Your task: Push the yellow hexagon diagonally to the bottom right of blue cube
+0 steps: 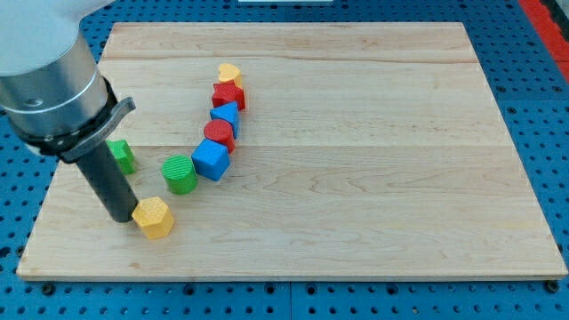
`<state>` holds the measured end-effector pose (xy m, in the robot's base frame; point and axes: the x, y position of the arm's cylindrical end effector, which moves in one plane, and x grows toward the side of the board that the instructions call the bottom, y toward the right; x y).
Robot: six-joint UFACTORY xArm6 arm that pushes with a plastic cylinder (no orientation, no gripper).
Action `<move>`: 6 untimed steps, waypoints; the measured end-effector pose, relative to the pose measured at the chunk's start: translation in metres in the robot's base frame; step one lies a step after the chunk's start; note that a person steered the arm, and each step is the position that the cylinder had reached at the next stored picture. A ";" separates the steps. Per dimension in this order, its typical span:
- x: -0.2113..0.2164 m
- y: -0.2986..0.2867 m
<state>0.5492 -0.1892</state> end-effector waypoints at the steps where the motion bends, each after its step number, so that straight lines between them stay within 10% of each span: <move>1: 0.007 -0.010; 6: 0.000 0.093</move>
<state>0.5489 -0.0961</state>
